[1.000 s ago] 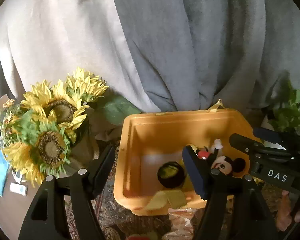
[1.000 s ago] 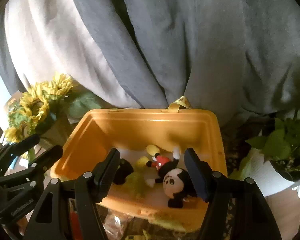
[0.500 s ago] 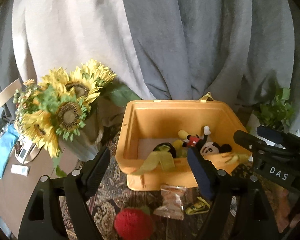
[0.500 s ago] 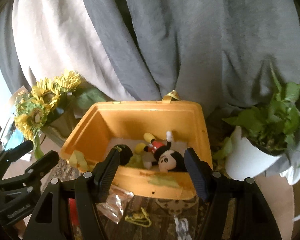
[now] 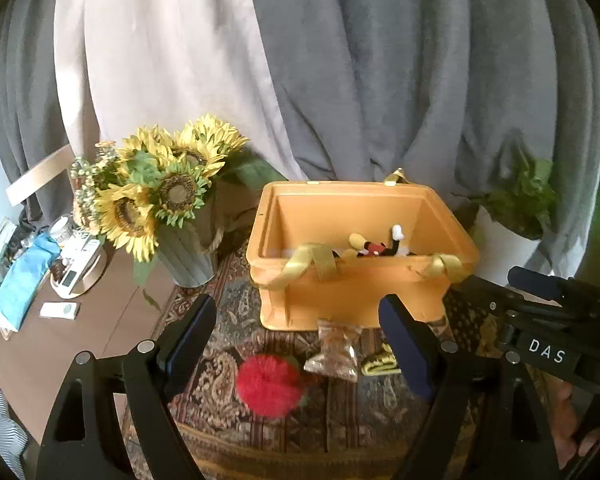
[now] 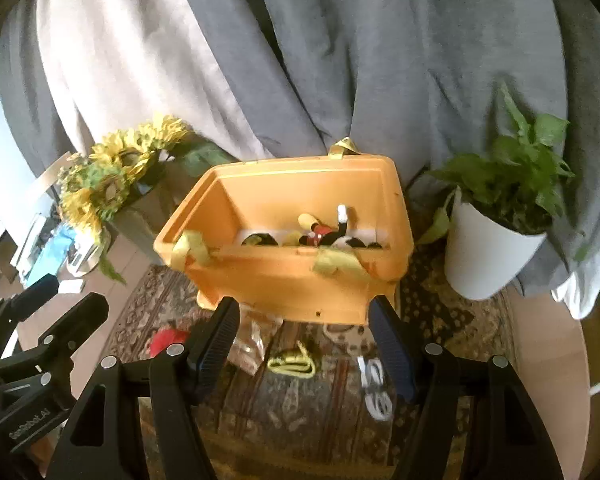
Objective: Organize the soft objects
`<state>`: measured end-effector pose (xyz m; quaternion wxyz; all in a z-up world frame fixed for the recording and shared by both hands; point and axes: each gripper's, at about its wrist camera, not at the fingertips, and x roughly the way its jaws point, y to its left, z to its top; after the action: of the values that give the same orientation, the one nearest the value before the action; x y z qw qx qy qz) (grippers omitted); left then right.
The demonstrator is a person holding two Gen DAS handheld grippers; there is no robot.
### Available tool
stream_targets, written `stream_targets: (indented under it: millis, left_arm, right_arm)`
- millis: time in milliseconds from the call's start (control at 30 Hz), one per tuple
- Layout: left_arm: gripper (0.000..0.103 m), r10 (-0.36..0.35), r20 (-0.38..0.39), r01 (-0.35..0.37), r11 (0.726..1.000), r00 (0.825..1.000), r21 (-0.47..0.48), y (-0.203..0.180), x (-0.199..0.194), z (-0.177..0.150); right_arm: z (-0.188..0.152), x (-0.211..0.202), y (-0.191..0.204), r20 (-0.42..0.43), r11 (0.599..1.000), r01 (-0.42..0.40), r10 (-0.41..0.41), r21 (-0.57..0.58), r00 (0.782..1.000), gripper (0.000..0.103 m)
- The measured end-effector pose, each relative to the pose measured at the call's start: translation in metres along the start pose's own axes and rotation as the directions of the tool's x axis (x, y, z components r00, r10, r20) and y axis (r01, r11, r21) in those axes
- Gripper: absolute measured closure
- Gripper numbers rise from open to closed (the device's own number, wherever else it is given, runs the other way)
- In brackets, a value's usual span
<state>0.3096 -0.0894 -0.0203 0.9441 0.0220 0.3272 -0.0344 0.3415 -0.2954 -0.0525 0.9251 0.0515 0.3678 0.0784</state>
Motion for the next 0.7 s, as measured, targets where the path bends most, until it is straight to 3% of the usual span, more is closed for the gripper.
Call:
stream_targets:
  millis: [333,700]
  left_arm:
    - [0.019,-0.003,-0.050,0.003,1.000,0.999,0.010,-0.011,-0.044,-0.049]
    - [0.020,-0.020,-0.185,0.019,1.000,0.983,-0.005,-0.025,-0.061,-0.109]
  right_arm:
    - [-0.055,-0.047,0.000,0.015,1.000,-0.007,0.007,0.004,1.000,0.035]
    - [-0.114,-0.061,-0.004,-0.063,1.000,-0.009,0.007,-0.030,0.998,0.035]
